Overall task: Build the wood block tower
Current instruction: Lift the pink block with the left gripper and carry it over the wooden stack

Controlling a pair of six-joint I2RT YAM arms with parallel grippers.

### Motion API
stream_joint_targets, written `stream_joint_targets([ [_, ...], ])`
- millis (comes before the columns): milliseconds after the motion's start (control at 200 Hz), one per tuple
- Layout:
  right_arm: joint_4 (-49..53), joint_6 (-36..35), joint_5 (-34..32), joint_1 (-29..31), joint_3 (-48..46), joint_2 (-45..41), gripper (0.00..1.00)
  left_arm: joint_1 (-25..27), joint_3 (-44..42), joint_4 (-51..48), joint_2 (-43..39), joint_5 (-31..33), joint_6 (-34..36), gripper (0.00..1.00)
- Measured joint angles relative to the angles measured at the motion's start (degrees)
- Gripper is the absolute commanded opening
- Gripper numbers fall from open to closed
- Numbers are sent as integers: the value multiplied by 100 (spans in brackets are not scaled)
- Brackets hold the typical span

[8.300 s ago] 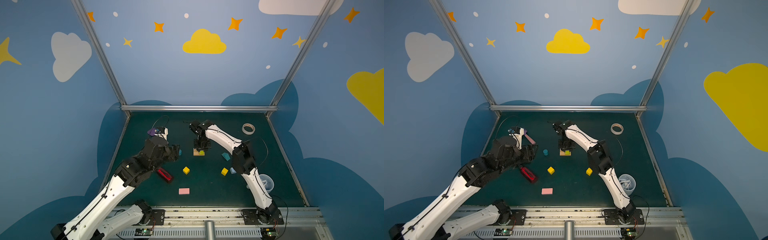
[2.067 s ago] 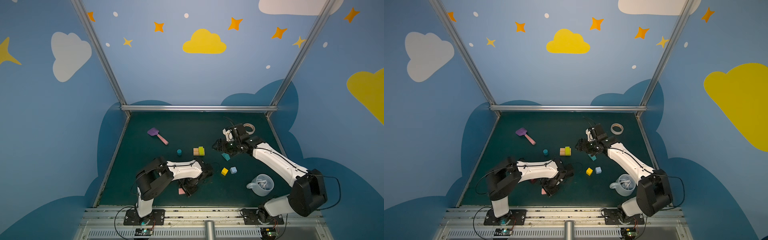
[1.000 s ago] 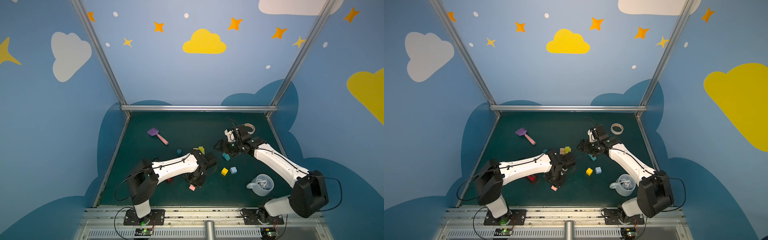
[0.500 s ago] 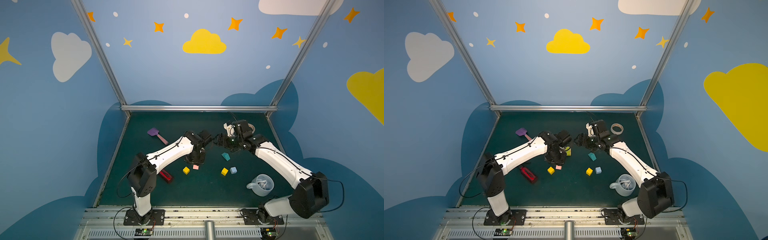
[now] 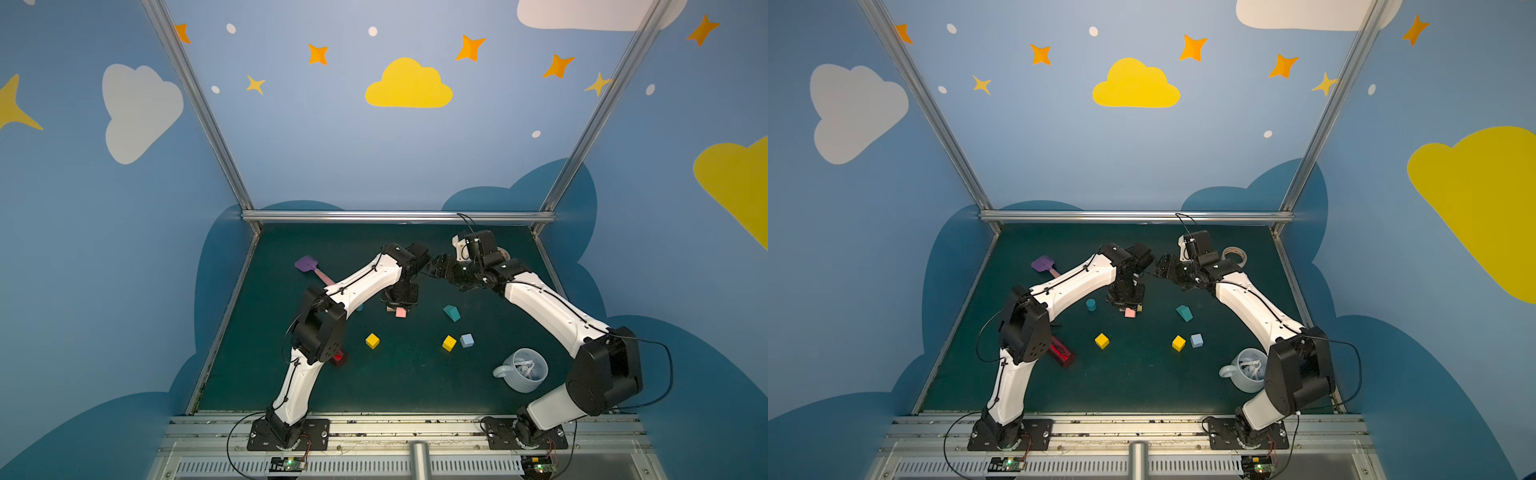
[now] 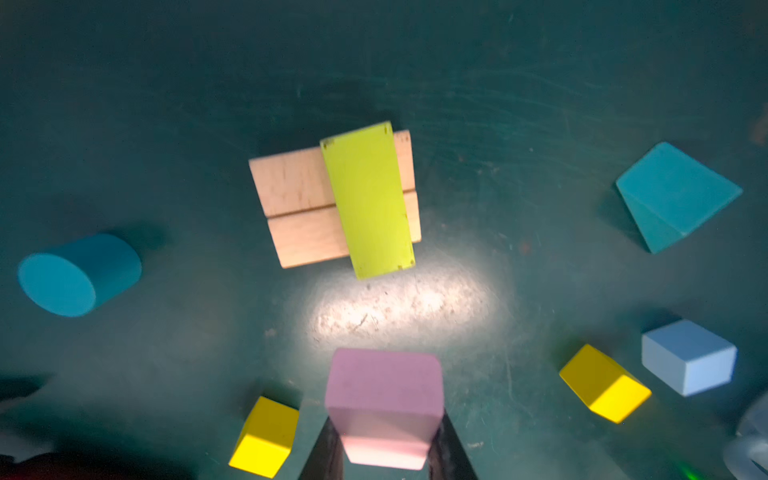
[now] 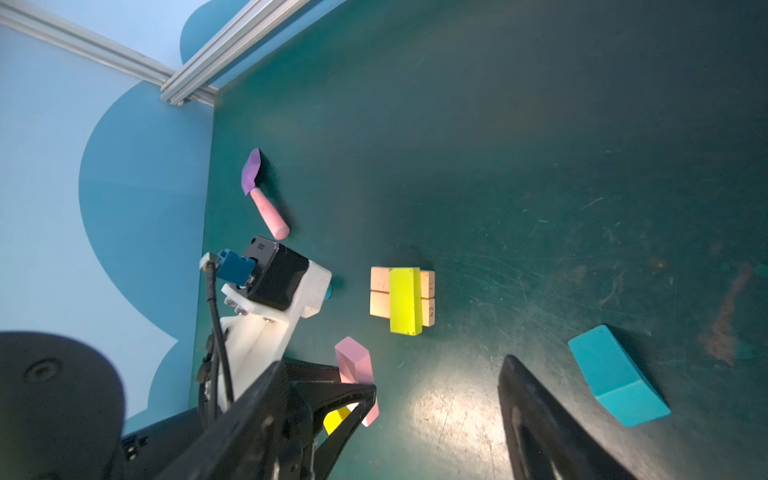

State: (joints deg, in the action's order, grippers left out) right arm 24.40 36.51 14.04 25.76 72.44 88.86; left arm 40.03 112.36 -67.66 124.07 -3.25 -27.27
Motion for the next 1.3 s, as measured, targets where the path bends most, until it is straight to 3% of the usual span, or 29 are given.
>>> stream_joint_targets([
  [796, -223, 164, -151, -59, 267, 468, 78, -216, 940, -369, 817, 76, 170, 5],
  [1302, -299, 219, -297, -59, 264, 468, 78, -260, 968, -404, 822, 76, 127, 5],
])
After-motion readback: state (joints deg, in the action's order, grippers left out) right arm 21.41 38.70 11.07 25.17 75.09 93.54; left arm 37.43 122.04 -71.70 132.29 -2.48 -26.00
